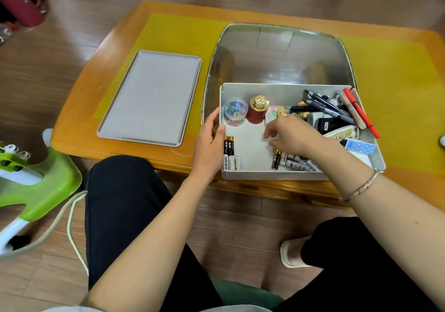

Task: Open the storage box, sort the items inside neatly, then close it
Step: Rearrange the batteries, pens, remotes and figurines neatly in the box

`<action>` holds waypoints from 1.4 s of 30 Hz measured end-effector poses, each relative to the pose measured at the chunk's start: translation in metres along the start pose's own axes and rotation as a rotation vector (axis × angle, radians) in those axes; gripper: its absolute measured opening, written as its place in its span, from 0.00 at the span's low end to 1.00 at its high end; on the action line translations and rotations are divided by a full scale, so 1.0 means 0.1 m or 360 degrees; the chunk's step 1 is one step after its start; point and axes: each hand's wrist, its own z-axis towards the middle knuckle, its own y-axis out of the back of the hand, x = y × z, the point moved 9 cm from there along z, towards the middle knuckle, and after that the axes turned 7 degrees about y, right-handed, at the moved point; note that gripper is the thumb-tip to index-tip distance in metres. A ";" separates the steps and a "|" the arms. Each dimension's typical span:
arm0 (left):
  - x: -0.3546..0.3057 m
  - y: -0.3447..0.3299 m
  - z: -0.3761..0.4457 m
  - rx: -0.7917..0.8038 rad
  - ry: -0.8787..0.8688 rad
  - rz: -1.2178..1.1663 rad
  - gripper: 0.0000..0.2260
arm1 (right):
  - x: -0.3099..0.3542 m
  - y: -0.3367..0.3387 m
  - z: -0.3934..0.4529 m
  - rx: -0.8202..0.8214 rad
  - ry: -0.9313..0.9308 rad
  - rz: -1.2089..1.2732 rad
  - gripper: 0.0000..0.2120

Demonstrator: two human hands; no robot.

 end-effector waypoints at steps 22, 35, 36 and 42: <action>0.01 -0.01 0.00 0.0010 0.0054 -0.0003 0.19 | 0.16 -0.39 0.00 0.0362 0.0226 -0.0296 0.13; 0.01 0.01 0.00 -0.0020 0.0010 0.0021 0.19 | 0.07 -0.20 0.14 -0.0294 -0.0177 0.0732 0.06; 0.01 0.01 0.00 -0.0022 0.0012 0.0018 0.19 | 0.05 -0.24 0.16 -0.0318 -0.0239 0.0801 0.04; -0.01 0.01 -0.01 -0.0032 0.0004 0.0013 0.19 | 0.09 -0.39 0.26 -0.0349 -0.0403 0.1012 0.05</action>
